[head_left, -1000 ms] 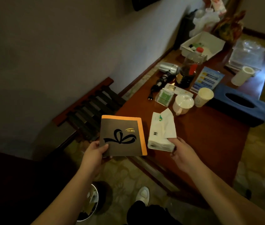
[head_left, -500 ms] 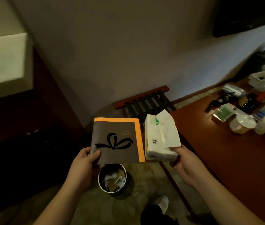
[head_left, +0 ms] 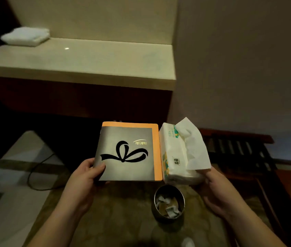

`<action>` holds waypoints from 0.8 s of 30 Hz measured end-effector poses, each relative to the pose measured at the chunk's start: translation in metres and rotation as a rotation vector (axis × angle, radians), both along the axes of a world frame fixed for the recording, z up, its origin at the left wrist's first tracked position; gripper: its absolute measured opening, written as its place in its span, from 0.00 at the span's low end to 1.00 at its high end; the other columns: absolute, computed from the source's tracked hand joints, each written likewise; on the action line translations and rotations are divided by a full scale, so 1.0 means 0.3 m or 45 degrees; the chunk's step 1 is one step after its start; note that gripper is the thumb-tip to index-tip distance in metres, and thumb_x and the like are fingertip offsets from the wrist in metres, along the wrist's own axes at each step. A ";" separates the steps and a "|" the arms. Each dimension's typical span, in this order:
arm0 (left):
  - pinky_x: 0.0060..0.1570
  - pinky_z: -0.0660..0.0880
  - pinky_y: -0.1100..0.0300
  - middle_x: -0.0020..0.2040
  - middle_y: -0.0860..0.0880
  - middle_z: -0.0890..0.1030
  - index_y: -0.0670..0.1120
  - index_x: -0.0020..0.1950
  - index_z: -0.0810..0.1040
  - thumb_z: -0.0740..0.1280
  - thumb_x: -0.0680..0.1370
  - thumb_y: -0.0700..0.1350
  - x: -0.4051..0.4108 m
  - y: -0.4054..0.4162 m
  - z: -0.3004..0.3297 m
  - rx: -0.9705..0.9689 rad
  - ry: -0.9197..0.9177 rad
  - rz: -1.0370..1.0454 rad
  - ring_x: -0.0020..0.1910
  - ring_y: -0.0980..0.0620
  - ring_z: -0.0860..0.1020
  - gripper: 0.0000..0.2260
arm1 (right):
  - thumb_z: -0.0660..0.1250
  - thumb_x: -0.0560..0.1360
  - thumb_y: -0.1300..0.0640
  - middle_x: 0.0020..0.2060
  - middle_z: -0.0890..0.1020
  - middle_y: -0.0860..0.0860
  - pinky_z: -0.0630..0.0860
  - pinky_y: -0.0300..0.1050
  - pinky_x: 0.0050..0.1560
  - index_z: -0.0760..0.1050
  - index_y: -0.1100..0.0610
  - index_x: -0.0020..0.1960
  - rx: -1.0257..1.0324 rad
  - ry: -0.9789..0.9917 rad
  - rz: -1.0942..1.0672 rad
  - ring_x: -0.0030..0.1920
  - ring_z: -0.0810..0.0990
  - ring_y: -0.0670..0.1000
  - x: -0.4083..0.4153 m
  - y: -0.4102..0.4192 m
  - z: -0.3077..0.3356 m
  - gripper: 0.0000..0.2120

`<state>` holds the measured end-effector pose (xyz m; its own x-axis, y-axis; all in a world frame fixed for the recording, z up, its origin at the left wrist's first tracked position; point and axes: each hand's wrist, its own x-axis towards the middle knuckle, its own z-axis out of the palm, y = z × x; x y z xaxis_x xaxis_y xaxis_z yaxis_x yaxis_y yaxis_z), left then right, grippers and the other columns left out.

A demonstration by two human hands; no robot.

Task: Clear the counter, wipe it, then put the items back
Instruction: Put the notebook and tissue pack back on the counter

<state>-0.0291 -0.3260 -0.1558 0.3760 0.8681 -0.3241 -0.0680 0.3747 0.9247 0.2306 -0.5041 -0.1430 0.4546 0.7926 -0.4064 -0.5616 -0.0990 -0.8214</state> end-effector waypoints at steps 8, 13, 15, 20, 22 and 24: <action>0.45 0.80 0.49 0.48 0.46 0.85 0.44 0.58 0.76 0.64 0.77 0.38 -0.289 0.148 0.119 -0.003 -0.099 0.326 0.47 0.47 0.84 0.10 | 0.68 0.72 0.50 0.61 0.80 0.54 0.80 0.44 0.49 0.74 0.54 0.66 0.121 -0.048 0.358 0.60 0.79 0.54 -0.135 0.345 0.093 0.23; 0.32 0.79 0.61 0.43 0.50 0.85 0.43 0.58 0.76 0.63 0.78 0.38 -0.372 0.267 0.195 0.093 -0.094 0.432 0.42 0.53 0.84 0.09 | 0.73 0.69 0.48 0.62 0.79 0.55 0.78 0.48 0.57 0.76 0.53 0.64 0.190 -0.035 0.487 0.62 0.78 0.55 -0.182 0.567 0.146 0.25; 0.32 0.79 0.63 0.41 0.50 0.85 0.44 0.57 0.76 0.64 0.78 0.38 -0.394 0.332 0.224 0.116 -0.114 0.485 0.40 0.53 0.84 0.08 | 0.73 0.69 0.49 0.62 0.79 0.55 0.77 0.48 0.59 0.76 0.53 0.64 0.200 -0.056 0.527 0.61 0.78 0.55 -0.197 0.659 0.173 0.25; 0.34 0.80 0.62 0.43 0.49 0.85 0.45 0.55 0.78 0.65 0.78 0.39 -0.425 0.536 0.299 0.219 -0.090 0.587 0.42 0.52 0.84 0.08 | 0.71 0.66 0.50 0.59 0.81 0.56 0.66 0.50 0.56 0.76 0.53 0.63 0.246 -0.081 0.568 0.59 0.73 0.58 -0.229 0.906 0.256 0.26; 0.35 0.81 0.61 0.42 0.50 0.85 0.46 0.54 0.78 0.65 0.78 0.40 -0.431 0.631 0.329 0.244 -0.068 0.639 0.44 0.51 0.84 0.07 | 0.72 0.63 0.50 0.58 0.81 0.57 0.65 0.49 0.51 0.78 0.53 0.61 0.272 -0.078 0.572 0.57 0.70 0.58 -0.240 1.015 0.296 0.26; 0.36 0.81 0.60 0.41 0.50 0.85 0.47 0.54 0.79 0.65 0.78 0.40 -0.438 0.726 0.364 0.254 -0.050 0.674 0.44 0.50 0.84 0.07 | 0.72 0.63 0.51 0.56 0.81 0.57 0.67 0.47 0.49 0.78 0.55 0.60 0.278 -0.077 0.590 0.54 0.72 0.57 -0.244 1.125 0.333 0.25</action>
<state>-0.1605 -0.1081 -0.0467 -0.1191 0.9845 -0.1287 -0.2345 0.0981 0.9672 0.1573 -0.1667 -0.0432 0.0534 0.9798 -0.1926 -0.4507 -0.1485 -0.8802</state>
